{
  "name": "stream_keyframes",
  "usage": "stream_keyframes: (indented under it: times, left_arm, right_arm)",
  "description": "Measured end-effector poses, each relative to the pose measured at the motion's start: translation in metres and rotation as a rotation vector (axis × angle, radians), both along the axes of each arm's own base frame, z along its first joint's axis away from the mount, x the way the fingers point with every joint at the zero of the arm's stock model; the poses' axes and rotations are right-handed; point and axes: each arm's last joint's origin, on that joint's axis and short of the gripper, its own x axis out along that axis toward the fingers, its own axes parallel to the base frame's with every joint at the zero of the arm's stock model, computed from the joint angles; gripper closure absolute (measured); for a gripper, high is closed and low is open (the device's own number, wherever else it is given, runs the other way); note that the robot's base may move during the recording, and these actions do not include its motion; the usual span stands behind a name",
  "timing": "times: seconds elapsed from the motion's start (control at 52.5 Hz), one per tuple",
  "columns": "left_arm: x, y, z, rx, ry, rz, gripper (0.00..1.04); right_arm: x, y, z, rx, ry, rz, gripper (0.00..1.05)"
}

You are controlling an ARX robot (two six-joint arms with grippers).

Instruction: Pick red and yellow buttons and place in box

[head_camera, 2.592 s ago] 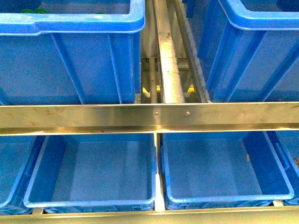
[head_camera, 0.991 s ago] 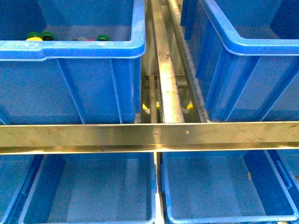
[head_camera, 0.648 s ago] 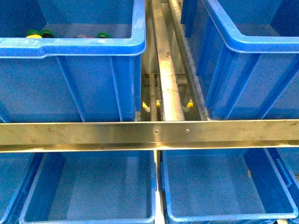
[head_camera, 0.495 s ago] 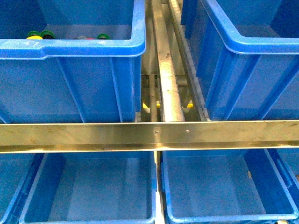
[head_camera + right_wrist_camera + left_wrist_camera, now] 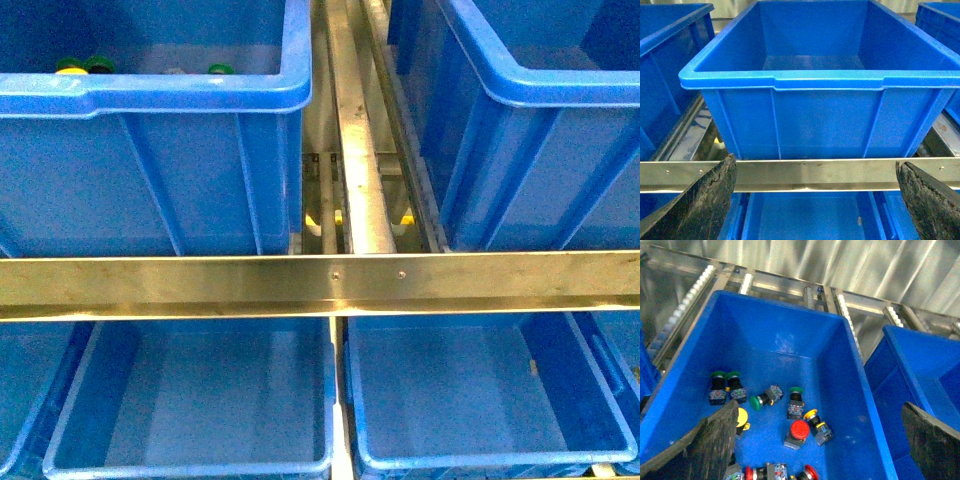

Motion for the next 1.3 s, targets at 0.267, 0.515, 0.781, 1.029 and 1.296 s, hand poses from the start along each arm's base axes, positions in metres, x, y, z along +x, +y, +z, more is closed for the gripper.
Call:
stream_keyframes:
  times: [0.267, 0.515, 0.781, 1.029, 1.296]
  left_arm:
    - [0.078, -0.048, -0.038, 0.180, 0.289, 0.067, 0.08]
    - [0.132, -0.064, -0.076, 0.308, 0.423, 0.125, 0.08]
    - [0.162, -0.083, -0.118, 0.363, 0.534, 0.146, 0.08]
    - [0.204, -0.092, -0.185, 0.260, 0.655, 0.194, 0.08]
    - [0.217, -0.095, -0.198, 0.244, 0.633, 0.222, 0.49]
  right_arm:
    - [0.000, 0.000, 0.000, 0.000, 0.000, 0.000, 0.07]
    - [0.000, 0.000, 0.000, 0.000, 0.000, 0.000, 0.07]
    - [0.000, 0.000, 0.000, 0.000, 0.000, 0.000, 0.07]
    - [0.000, 0.000, 0.000, 0.000, 0.000, 0.000, 0.07]
    - [0.000, 0.000, 0.000, 0.000, 0.000, 0.000, 0.07]
